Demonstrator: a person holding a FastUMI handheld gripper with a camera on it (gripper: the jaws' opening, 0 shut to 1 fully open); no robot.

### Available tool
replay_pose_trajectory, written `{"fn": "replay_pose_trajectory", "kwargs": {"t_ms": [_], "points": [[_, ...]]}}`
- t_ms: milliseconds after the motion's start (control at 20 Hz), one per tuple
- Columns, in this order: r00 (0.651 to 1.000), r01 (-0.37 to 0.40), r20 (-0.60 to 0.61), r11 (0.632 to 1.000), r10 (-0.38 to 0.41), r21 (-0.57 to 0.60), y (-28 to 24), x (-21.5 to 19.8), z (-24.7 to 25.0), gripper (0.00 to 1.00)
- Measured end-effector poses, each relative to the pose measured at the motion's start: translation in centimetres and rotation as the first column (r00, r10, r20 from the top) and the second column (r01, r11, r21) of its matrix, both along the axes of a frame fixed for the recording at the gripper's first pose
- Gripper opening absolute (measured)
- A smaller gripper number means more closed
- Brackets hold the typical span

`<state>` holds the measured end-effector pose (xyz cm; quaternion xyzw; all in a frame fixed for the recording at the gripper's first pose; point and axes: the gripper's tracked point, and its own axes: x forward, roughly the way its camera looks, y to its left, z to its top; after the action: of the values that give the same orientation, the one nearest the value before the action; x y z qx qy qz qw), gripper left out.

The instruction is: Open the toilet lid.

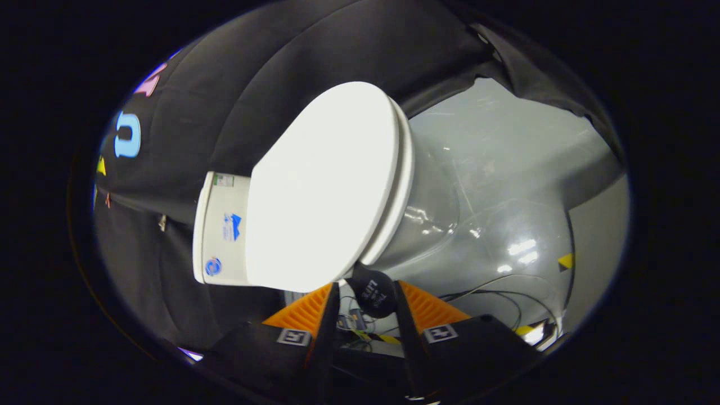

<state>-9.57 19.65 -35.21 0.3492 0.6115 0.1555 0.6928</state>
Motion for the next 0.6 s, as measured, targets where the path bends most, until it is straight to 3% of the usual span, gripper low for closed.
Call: {"fn": "replay_pose_trajectory", "kwargs": {"t_ms": [150,250,350,400,600], "points": [[0.999,0.018,-0.052,0.997,-0.014,0.075,0.8,-0.3,0.5,0.34],[0.995,0.041,-0.095,0.996,-0.033,0.082,0.4,-0.3,0.4,0.3],[0.999,-0.006,-0.051,0.998,0.009,0.069,0.1,-0.1,0.4,0.25],[0.999,-0.022,-0.024,0.998,0.023,0.056,0.2,0.1,0.4,0.12],[0.995,-0.083,0.05,0.996,0.081,0.035,0.1,0.1,2.4,0.11]]}}
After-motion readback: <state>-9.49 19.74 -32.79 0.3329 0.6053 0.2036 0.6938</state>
